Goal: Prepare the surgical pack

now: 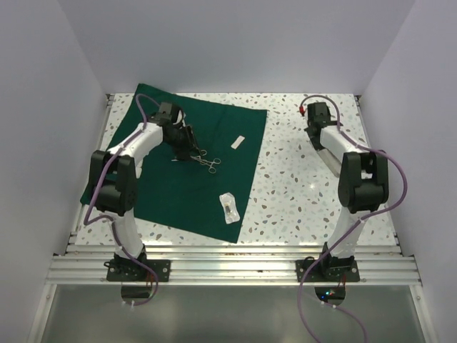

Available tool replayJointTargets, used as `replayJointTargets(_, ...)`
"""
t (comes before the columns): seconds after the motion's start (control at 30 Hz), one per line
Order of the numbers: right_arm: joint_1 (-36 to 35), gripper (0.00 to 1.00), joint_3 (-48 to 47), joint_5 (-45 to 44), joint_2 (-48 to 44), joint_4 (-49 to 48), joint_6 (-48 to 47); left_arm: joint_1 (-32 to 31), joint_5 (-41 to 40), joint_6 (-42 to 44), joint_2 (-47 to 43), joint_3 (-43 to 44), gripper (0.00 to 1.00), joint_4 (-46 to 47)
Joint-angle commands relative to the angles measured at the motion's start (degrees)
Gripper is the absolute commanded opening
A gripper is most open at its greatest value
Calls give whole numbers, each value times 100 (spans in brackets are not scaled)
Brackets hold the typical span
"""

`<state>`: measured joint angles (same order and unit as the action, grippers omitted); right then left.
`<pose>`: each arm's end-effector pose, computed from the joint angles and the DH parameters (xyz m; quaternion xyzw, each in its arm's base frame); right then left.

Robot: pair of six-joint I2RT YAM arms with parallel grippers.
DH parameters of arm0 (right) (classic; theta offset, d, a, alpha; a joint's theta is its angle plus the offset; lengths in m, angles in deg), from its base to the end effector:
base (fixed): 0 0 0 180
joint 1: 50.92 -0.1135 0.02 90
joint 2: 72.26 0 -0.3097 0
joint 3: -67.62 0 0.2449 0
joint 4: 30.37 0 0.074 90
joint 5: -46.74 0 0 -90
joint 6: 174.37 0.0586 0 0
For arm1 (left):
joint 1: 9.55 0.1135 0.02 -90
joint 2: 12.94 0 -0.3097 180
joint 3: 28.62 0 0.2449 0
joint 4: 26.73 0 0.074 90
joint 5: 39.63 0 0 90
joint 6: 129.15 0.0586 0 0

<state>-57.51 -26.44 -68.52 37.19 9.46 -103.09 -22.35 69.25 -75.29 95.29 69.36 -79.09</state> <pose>0.4317 0.0247 0.2362 -0.1402 0.9229 -0.2383 0.2680 0.4029 -0.1110 0.2491 -0.1558 0.9465 -0.2418 0.1466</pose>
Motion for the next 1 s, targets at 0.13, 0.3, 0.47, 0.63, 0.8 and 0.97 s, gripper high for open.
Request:
replayJointTargets(0.13,421,0,104,10,164,-192,-1046,49,-86,274,146,111,49,-173)
replayJointTargets(0.3,623,1,25,126,358,-157,-915,49,-112,230,190,146,49,-234)
replayJointTargets(0.47,887,10,-124,276,524,-95,-791,-82,-68,46,199,129,49,-234)
replayJointTargets(0.63,914,31,-204,460,472,37,-467,-127,-156,-200,243,138,57,-296)
replayJointTargets(0.8,914,41,-361,434,244,221,87,-127,-287,-490,304,182,58,-349)
replayJointTargets(0.97,721,43,-914,82,-239,932,1685,-127,-550,-938,550,401,55,-567)
